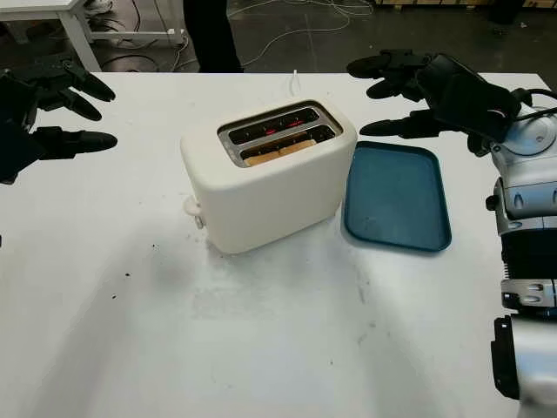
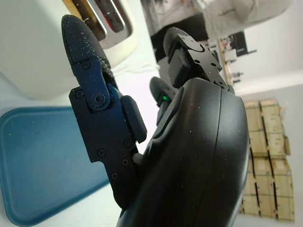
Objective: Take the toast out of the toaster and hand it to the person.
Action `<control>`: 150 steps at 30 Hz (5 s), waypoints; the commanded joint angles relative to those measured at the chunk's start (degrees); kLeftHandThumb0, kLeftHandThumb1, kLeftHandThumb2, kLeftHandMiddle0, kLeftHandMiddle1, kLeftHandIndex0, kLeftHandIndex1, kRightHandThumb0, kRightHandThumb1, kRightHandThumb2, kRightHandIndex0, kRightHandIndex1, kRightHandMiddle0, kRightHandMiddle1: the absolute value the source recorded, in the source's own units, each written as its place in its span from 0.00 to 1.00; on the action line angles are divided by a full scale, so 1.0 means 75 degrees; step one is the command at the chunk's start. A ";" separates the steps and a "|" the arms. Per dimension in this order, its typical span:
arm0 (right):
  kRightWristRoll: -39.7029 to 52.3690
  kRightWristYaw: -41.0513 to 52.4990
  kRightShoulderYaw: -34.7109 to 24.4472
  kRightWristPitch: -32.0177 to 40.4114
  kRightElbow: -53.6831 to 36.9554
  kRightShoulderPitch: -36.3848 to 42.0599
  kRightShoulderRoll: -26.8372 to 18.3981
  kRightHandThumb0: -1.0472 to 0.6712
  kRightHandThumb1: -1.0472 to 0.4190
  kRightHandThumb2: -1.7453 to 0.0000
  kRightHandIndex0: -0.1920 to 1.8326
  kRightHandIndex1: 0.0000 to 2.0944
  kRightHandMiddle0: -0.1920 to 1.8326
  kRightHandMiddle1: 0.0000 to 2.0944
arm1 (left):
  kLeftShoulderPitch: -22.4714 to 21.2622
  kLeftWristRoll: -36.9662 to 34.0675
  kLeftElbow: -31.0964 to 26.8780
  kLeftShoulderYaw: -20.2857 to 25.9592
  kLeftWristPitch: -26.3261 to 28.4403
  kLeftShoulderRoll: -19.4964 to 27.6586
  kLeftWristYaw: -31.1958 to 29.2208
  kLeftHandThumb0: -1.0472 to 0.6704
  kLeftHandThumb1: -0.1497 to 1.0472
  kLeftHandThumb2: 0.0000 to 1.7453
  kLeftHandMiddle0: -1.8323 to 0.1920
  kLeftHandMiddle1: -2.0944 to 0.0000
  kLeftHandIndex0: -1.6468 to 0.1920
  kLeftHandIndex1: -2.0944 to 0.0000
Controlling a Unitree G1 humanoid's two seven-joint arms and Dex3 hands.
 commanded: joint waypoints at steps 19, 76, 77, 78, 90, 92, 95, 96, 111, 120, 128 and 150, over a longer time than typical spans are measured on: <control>0.0051 0.0058 -0.0007 -0.0127 -0.0017 -0.0145 0.0024 0.18 0.17 1.00 0.09 0.38 0.22 0.12 | -0.0071 -0.0040 0.0142 -0.0003 -0.0247 0.0030 0.0007 0.00 0.75 0.00 0.66 0.41 0.62 0.48; 0.0128 0.0060 -0.0027 0.0109 -0.0022 -0.0136 0.0062 0.17 0.18 1.00 0.09 0.39 0.17 0.21 | -0.0043 -0.0088 0.0062 0.0025 -0.0147 -0.0002 0.0031 0.00 0.74 0.00 0.67 0.40 0.62 0.47; 0.0109 0.0048 -0.0019 0.0126 -0.0042 -0.0134 0.0054 0.17 0.18 1.00 0.09 0.39 0.17 0.22 | -0.0042 -0.0079 0.0057 0.0024 -0.0137 0.0001 0.0035 0.00 0.73 0.00 0.67 0.40 0.62 0.47; 0.0109 0.0043 -0.0020 0.0154 -0.0072 -0.0131 0.0052 0.17 0.18 1.00 0.09 0.39 0.17 0.22 | -0.0040 -0.0083 0.0047 0.0028 -0.0114 -0.0008 0.0043 0.00 0.73 0.00 0.67 0.40 0.62 0.47; 0.0164 0.0091 -0.0037 0.0127 -0.0019 -0.0141 0.0061 0.17 0.18 1.00 0.09 0.38 0.16 0.24 | -0.0017 -0.0082 0.0048 0.0035 -0.0146 0.0015 0.0023 0.00 0.74 0.00 0.68 0.40 0.62 0.48; 0.0161 0.0079 -0.0034 0.0074 -0.0003 -0.0138 0.0061 0.17 0.18 1.00 0.09 0.38 0.16 0.25 | -0.0020 -0.0073 0.0096 0.0036 -0.0230 0.0017 0.0036 0.00 0.74 0.00 0.67 0.40 0.62 0.48; 0.0149 0.0063 -0.0033 0.0127 -0.0046 -0.0124 0.0047 0.16 0.18 1.00 0.09 0.39 0.15 0.25 | -0.0019 -0.0073 0.0098 0.0037 -0.0238 0.0015 0.0038 0.00 0.75 0.00 0.67 0.41 0.62 0.48; 0.0142 0.0054 -0.0031 0.0159 -0.0075 -0.0116 0.0045 0.16 0.18 1.00 0.09 0.39 0.15 0.25 | -0.0017 -0.0049 0.0099 0.0029 -0.0265 0.0025 0.0046 0.00 0.75 0.00 0.67 0.41 0.62 0.48; 0.0125 0.0070 -0.0016 0.0122 -0.0079 -0.0116 0.0028 0.17 0.18 1.00 0.09 0.38 0.15 0.27 | 0.0022 -0.0132 -0.0101 0.0071 0.0056 -0.0028 0.0028 0.00 0.72 0.00 0.68 0.39 0.62 0.48; 0.0106 0.0042 -0.0009 0.0126 -0.0076 -0.0115 0.0034 0.17 0.18 1.00 0.09 0.39 0.14 0.28 | 0.0028 -0.0131 -0.0100 0.0073 0.0046 -0.0022 0.0021 0.00 0.73 0.00 0.68 0.39 0.62 0.48; 0.0137 0.0039 -0.0043 0.0097 -0.0086 -0.0092 0.0036 0.17 0.18 1.00 0.09 0.39 0.15 0.28 | 0.0030 -0.0135 -0.0134 0.0067 0.0103 -0.0041 0.0028 0.00 0.72 0.00 0.68 0.39 0.62 0.47; 0.0124 0.0074 -0.0004 0.0007 0.0033 -0.0137 0.0035 0.16 0.17 1.00 0.09 0.39 0.14 0.29 | 0.0000 -0.0104 0.0015 0.0063 -0.0111 -0.0019 0.0031 0.00 0.73 0.00 0.67 0.40 0.62 0.48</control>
